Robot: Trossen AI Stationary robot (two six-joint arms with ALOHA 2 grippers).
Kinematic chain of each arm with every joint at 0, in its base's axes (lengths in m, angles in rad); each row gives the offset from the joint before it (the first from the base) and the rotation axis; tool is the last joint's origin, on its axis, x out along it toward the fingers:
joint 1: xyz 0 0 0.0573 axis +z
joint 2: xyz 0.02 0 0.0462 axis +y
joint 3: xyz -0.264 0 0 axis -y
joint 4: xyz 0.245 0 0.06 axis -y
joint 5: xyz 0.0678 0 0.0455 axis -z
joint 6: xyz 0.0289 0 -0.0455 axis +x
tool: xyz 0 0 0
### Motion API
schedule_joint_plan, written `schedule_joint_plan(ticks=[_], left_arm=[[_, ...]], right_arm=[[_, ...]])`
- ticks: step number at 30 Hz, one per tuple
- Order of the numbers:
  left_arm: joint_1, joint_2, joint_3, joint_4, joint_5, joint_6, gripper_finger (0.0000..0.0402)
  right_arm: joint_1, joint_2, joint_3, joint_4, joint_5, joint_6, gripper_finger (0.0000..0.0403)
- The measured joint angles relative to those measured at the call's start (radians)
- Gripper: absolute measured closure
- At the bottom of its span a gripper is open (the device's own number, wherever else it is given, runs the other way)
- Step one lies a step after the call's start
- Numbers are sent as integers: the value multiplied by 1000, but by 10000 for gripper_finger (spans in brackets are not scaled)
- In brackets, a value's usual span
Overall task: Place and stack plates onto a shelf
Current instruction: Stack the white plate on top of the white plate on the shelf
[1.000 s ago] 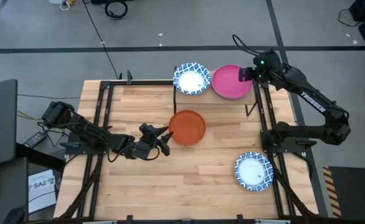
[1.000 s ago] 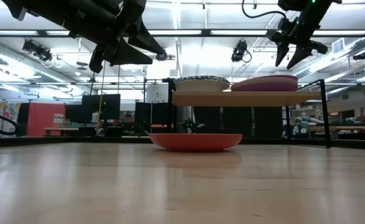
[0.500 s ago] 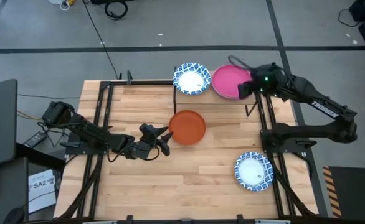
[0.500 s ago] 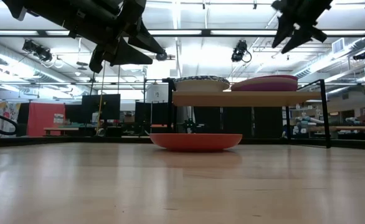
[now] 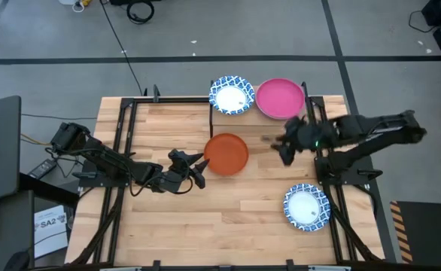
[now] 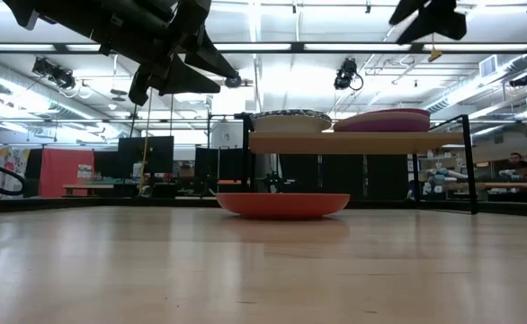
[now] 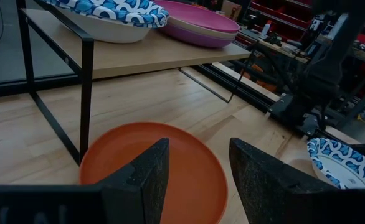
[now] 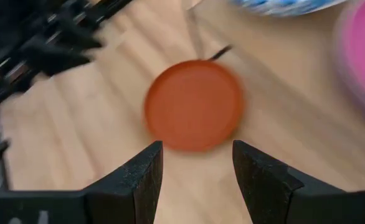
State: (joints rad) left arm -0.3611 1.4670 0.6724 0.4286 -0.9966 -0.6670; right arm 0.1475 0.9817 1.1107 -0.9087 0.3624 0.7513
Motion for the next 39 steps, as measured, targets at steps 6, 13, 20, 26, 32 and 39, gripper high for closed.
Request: schedule_joint_plan(ticks=[6, 13, 20, 26, 32, 39], left_arm=[[0, 0, 0, 0, 0, 0, 228], [0, 0, 0, 0, 0, 0, 228], [0, 0, 0, 0, 0, 0, 228], [0, 0, 0, 0, 0, 0, 228], [0, 0, 0, 0, 0, 0, 228], [0, 0, 0, 1, 0, -1, 228]], right_arm=[[226, 119, 0, 11, 17, 118, 204], [436, 274, 0, -4, -4, 362, 204], [576, 413, 0, -41, -125, 573, 204], [638, 509, 0, -148, -205, 725, 204], [655, 580, 0, -167, -208, 740, 204], [655, 647, 0, -177, -203, 740, 204]])
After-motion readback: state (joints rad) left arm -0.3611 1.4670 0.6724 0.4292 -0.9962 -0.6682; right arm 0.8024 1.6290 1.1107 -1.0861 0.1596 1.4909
